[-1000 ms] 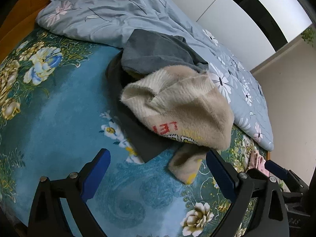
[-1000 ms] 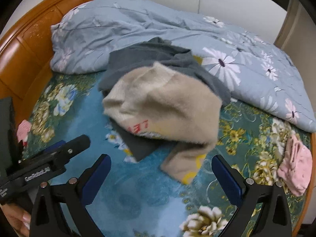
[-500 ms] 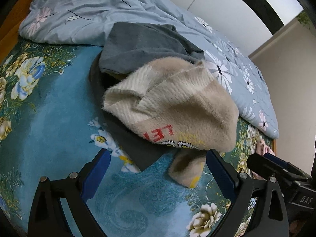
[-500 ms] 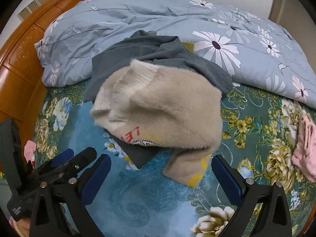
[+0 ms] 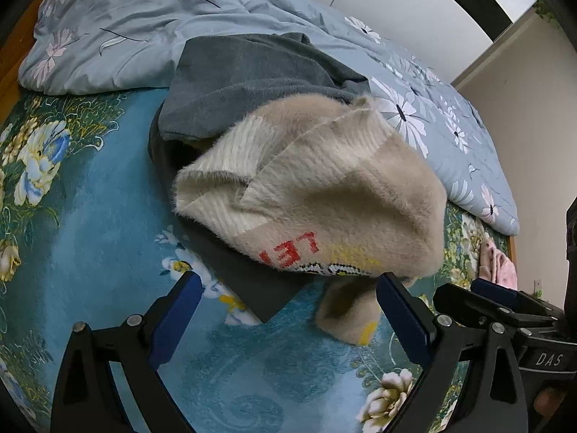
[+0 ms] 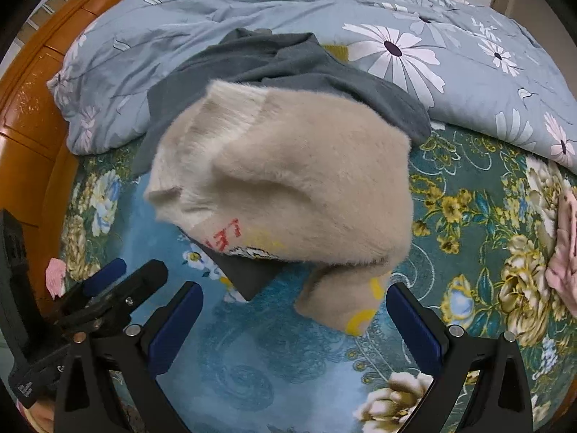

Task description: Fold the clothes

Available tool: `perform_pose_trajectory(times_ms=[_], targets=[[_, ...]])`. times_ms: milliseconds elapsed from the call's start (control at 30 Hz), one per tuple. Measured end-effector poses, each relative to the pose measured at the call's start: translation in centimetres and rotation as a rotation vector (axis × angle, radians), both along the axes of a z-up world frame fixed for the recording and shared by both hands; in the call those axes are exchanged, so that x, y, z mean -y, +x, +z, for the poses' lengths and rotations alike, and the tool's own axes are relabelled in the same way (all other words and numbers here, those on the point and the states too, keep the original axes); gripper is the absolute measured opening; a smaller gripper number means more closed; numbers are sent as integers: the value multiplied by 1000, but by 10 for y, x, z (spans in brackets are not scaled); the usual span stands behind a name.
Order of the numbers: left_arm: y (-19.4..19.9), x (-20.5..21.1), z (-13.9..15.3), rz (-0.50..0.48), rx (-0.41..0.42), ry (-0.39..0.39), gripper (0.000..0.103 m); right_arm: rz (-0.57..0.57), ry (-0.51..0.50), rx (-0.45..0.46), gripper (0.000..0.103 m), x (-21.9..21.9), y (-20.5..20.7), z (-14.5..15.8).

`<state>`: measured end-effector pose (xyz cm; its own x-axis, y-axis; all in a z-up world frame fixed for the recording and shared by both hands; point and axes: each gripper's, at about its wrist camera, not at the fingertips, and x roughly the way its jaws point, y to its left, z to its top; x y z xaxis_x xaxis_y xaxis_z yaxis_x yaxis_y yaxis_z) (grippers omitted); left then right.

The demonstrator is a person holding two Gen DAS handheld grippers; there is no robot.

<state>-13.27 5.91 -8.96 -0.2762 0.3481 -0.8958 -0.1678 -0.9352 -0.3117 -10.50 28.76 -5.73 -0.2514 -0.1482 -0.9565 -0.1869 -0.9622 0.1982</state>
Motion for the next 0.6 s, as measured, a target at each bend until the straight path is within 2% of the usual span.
perform_pose_trajectory(times_ms=[133, 300, 433, 600], targets=[[0, -8, -6, -31, 2, -28, 98, -22, -16, 36, 103, -7, 1, -9], [2, -33, -7, -138, -30, -83, 98, -69, 1, 41, 103, -30, 24, -12], [5, -84, -1, -338, -124, -172, 98, -185, -8, 82, 103, -66, 59, -18], [30, -170, -6, -684, -340, -398, 98, -304, 1, 130, 103, -96, 109, -23]])
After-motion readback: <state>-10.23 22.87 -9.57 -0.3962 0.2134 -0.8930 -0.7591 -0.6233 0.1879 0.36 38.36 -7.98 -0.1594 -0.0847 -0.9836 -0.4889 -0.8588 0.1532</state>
